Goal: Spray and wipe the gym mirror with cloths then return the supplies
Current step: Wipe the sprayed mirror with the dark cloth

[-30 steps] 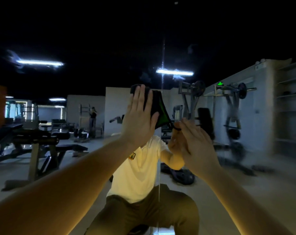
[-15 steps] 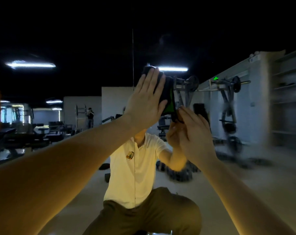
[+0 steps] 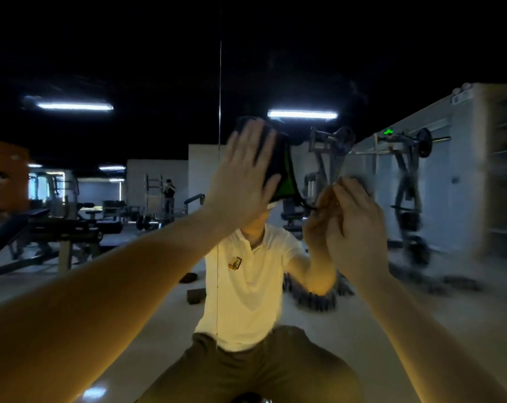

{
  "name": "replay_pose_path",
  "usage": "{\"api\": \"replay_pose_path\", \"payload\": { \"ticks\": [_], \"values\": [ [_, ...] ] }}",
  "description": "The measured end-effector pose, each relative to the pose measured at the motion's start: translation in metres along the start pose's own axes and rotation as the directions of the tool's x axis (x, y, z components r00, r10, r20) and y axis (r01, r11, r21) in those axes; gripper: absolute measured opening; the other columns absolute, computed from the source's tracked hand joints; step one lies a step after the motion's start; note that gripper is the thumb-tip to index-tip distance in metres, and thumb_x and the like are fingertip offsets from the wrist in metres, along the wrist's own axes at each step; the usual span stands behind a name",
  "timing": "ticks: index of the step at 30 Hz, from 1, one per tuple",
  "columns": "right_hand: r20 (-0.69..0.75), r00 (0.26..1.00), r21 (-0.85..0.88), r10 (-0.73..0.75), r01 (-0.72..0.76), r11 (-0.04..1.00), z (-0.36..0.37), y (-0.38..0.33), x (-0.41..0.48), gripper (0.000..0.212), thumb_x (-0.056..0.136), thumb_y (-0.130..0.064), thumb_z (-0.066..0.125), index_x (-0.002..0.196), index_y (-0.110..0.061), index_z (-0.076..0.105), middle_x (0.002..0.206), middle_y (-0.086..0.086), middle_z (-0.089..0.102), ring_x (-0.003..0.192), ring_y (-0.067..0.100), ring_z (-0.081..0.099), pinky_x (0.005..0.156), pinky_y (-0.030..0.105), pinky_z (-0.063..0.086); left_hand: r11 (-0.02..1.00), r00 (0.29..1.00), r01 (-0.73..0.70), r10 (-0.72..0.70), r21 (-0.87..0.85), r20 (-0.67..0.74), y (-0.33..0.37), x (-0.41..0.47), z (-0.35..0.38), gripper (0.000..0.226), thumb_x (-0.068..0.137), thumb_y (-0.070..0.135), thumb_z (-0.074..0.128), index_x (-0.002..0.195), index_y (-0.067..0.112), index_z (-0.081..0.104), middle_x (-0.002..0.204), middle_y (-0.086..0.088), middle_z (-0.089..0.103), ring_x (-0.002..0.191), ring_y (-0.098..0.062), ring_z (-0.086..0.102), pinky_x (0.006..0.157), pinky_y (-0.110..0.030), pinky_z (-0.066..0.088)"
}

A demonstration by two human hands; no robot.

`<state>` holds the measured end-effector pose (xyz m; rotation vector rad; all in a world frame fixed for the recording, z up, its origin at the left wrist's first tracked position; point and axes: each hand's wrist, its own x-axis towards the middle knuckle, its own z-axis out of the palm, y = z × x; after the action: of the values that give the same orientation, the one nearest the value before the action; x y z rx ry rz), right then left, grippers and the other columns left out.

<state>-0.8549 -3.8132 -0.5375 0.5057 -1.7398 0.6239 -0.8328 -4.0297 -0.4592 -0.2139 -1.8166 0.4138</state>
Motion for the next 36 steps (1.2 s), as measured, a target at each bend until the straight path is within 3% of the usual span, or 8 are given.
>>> {"api": "replay_pose_path", "payload": {
  "ticks": [2,10,16,23,25,28,31,36],
  "values": [
    [-0.011,1.000,-0.018,-0.012,0.011,1.000,0.001,0.002,-0.003,0.062,0.088,-0.029,0.030,0.137,-0.004,0.059,0.153,0.016,0.048,0.141,0.034,0.045,0.116,0.059,0.037,0.999,0.999,0.046,-0.046,-0.003,-0.007,-0.003,-0.008,-0.001,0.074,0.109,0.050,0.023,0.165,0.005,0.008,0.172,-0.023,0.002,0.161,-0.035,-0.001,0.131,-0.050,0.005],
    [0.014,0.993,-0.045,-0.113,0.114,0.992,0.009,0.014,-0.033,0.056,0.096,-0.023,0.034,0.142,-0.003,0.056,0.157,0.018,0.044,0.149,0.033,0.038,0.122,0.057,0.027,0.990,0.986,-0.134,0.138,-0.047,0.090,0.045,-0.063,0.026,0.076,0.109,0.050,0.025,0.165,0.004,0.002,0.172,-0.023,-0.006,0.160,-0.035,-0.009,0.130,-0.053,0.006],
    [0.088,0.986,-0.034,-0.139,0.143,0.989,0.015,0.025,-0.084,0.050,0.100,-0.021,0.038,0.144,-0.005,0.055,0.158,0.016,0.045,0.150,0.031,0.038,0.120,0.060,0.031,0.965,0.959,-0.260,0.263,-0.043,0.103,0.086,-0.123,0.043,0.075,0.108,0.050,0.030,0.163,0.006,0.005,0.169,-0.022,-0.002,0.159,-0.034,-0.007,0.130,-0.047,-0.007],
    [0.168,0.973,-0.007,-0.162,0.165,0.986,0.015,0.028,-0.132,0.052,0.099,-0.021,0.036,0.145,-0.006,0.055,0.163,0.012,0.038,0.154,0.026,0.030,0.122,0.057,0.027,0.843,0.800,-0.534,0.529,-0.064,0.283,0.097,-0.239,0.060,0.074,0.106,0.052,0.040,0.164,0.017,0.011,0.169,-0.014,0.010,0.159,-0.029,-0.002,0.130,-0.047,-0.008],
    [0.140,0.978,0.013,-0.156,0.156,0.988,0.018,0.025,-0.142,0.051,0.099,-0.019,0.038,0.145,-0.006,0.056,0.163,0.012,0.039,0.154,0.026,0.030,0.122,0.057,0.028,0.820,0.762,-0.567,0.558,-0.076,0.329,0.084,-0.237,0.055,0.076,0.104,0.052,0.044,0.165,0.020,0.012,0.171,-0.012,0.010,0.160,-0.029,0.001,0.130,-0.051,0.001],
    [0.113,0.981,0.051,-0.157,0.152,0.987,0.021,0.022,-0.154,0.052,0.097,-0.017,0.040,0.144,-0.004,0.057,0.161,0.014,0.041,0.154,0.029,0.032,0.121,0.060,0.029,0.946,0.894,-0.318,0.321,-0.064,0.313,0.061,-0.201,0.045,0.079,0.101,0.053,0.041,0.165,0.019,0.008,0.172,-0.016,0.010,0.160,-0.036,0.008,0.128,-0.059,0.015],
    [0.106,0.988,0.058,-0.116,0.110,0.992,0.023,0.025,-0.168,0.052,0.096,-0.014,0.041,0.146,-0.003,0.055,0.162,0.014,0.039,0.154,0.030,0.029,0.122,0.059,0.026,0.993,0.983,-0.118,0.117,-0.001,0.144,0.053,-0.183,0.044,0.076,0.107,0.051,0.033,0.164,0.008,0.006,0.170,-0.025,0.007,0.159,-0.040,0.006,0.130,-0.052,0.005],
    [0.142,0.989,0.081,-0.044,0.033,0.996,0.015,0.044,-0.197,0.056,0.093,-0.009,0.042,0.148,-0.004,0.052,0.164,0.013,0.036,0.155,0.028,0.028,0.122,0.059,0.026,0.933,0.916,-0.347,0.358,-0.092,0.179,0.090,-0.223,0.066,0.075,0.108,0.050,0.032,0.164,0.009,0.005,0.169,-0.021,-0.006,0.159,-0.036,-0.003,0.130,-0.050,-0.002]
  ]
}}
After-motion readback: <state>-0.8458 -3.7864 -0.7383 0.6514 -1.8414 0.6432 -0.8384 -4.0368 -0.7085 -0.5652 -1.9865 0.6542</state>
